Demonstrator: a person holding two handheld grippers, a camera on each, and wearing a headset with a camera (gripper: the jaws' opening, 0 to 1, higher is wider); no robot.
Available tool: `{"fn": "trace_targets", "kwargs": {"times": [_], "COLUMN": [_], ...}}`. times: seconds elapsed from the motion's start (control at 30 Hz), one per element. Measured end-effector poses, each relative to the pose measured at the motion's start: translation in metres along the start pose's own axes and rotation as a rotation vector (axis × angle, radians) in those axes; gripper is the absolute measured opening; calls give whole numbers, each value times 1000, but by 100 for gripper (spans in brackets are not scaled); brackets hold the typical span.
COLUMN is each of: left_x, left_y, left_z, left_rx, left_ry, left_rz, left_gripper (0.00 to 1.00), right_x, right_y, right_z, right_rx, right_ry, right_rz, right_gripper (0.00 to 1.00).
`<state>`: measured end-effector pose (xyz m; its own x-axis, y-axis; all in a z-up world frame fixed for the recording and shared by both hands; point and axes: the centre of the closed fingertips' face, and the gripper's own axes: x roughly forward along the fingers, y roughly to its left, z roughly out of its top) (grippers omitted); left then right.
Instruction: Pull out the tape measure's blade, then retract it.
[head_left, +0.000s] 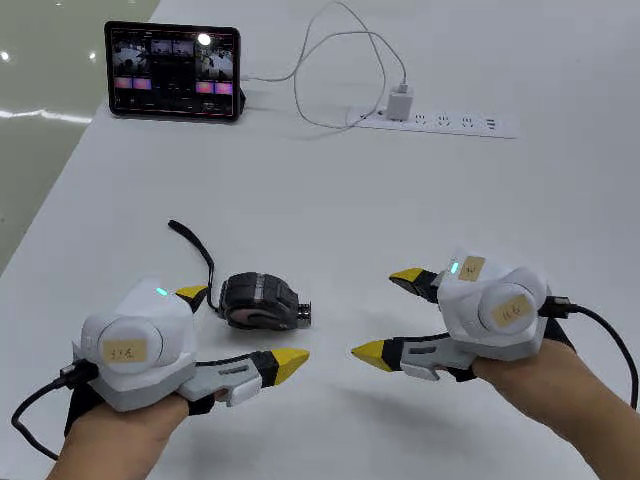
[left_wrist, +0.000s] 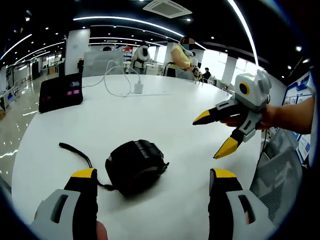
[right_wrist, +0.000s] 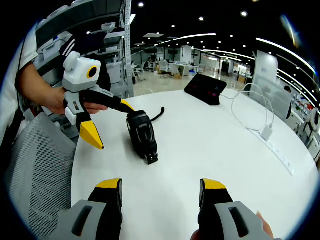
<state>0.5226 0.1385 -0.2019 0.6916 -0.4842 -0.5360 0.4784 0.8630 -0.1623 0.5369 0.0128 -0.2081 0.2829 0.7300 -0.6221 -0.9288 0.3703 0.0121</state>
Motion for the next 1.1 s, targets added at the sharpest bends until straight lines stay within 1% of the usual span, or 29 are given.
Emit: {"fn": "trace_targets", "kwargs": {"times": [0.07, 0.13, 0.2, 0.23, 0.4, 0.53, 0.63, 0.8, 0.93, 1.0, 1.1], "left_x": [-2, -4, -5, -6, -11, -14, -17, -22, -26, -27, -30], "left_y": [-1, -2, -3, -3, -4, -4, -4, -5, -4, -5, -7], "left_z": [-2, -2, -2, -3, -4, -6, -6, -7, -9, -10, -10], "left_rx": [12, 24, 34, 45, 68, 80, 92, 102, 103, 103, 103], "left_ry": [8, 8, 7, 14, 18, 18, 19, 16, 13, 11, 11], "left_rz": [-8, -18, -25, -28, -45, -55, -67, -81, -92, -98, -106], "left_gripper": [91, 92, 93, 93, 94, 94, 95, 96, 97, 97, 98], "right_x": [-3, -7, -9, -11, -18, -23, -28, -34, -40, -44, -49], "right_y": [-1, 0, 1, 1, 3, 4, 4, 6, 6, 7, 7], "right_z": [-1, 1, 1, 0, -1, -4, -6, -9, -12, -14, -20], "right_rx": [1, 15, 12, 11, 33, 38, 53, 66, 76, 88, 93], "right_ry": [-3, -23, -26, -28, -54, -51, -60, -66, -75, -84, -80], "right_rz": [-11, -12, -19, -23, -34, -38, -42, -44, -58, -61, -71], "right_gripper": [61, 62, 64, 64, 68, 69, 71, 72, 74, 76, 76]}}
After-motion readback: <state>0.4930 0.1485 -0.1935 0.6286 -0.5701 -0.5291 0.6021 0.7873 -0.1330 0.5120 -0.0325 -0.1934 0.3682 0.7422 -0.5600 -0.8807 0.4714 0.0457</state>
